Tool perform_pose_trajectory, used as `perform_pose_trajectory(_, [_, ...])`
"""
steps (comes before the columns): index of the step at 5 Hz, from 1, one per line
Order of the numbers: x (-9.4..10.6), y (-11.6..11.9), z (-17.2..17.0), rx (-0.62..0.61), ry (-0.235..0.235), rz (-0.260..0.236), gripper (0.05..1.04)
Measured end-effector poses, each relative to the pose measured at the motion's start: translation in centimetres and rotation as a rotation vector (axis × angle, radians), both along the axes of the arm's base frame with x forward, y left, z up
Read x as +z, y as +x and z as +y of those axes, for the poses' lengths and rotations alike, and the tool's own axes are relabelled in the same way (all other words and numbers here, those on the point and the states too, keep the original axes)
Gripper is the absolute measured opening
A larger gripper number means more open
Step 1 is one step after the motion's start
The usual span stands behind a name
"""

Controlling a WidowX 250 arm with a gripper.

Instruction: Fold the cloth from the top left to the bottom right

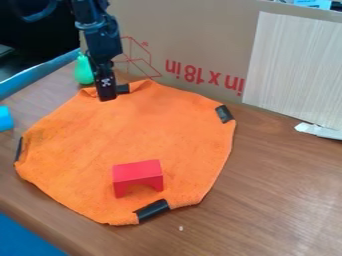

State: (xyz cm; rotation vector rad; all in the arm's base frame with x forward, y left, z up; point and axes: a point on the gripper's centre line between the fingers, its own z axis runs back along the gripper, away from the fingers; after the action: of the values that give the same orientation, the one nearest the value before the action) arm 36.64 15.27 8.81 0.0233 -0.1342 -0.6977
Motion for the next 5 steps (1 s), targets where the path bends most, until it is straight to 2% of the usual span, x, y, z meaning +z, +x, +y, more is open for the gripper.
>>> perform_pose_trajectory(1, [-0.3, 0.8, 0.6, -0.037, 0.031, -0.024, 1.000])
perform_pose_trajectory(3, [-0.9, 2.0, 1.4, -0.034, 0.115, -0.114, 1.000])
perform_pose_trajectory(4, [-1.7, 2.4, 1.4, -0.032, 0.136, -0.102, 1.000])
perform_pose_trajectory(5, [-2.3, 2.9, 1.8, -0.020, 0.152, -0.115, 1.000])
